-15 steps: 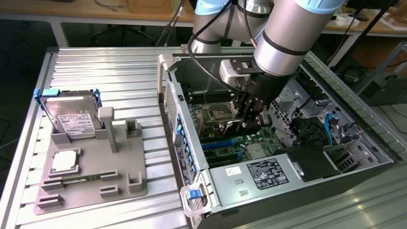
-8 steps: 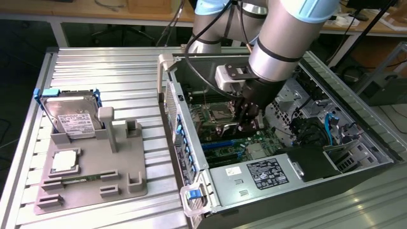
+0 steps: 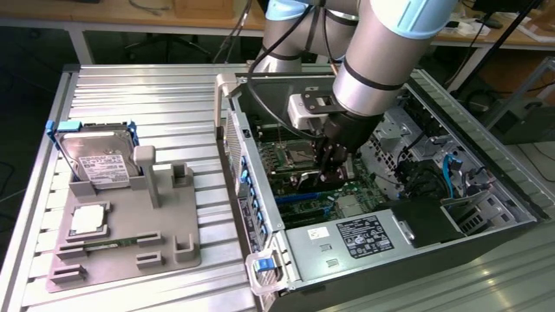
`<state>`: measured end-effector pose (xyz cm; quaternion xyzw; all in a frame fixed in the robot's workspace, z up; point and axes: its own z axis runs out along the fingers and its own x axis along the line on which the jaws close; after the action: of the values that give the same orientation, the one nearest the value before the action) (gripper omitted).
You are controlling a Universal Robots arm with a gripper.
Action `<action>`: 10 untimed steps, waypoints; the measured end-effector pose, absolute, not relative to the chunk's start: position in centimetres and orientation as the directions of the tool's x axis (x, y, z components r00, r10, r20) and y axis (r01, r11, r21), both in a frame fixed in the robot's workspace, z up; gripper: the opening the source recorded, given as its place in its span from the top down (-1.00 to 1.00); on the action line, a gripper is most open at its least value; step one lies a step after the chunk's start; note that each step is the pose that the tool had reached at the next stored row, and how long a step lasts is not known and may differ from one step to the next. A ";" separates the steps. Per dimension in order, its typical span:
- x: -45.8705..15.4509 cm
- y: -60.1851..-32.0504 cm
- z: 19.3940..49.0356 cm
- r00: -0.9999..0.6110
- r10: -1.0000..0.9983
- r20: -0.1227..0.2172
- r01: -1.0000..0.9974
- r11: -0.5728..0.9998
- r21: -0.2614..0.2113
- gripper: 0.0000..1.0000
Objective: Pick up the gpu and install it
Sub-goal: 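Insert the gpu into the slot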
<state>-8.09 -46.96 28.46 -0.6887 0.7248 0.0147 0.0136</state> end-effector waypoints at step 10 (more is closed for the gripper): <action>-8.3 -46.9 27.6 -0.051 -0.998 -0.041 -0.999 0.051 0.003 0.47</action>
<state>-8.29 -46.95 27.59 -0.6887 0.7247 0.0151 0.0139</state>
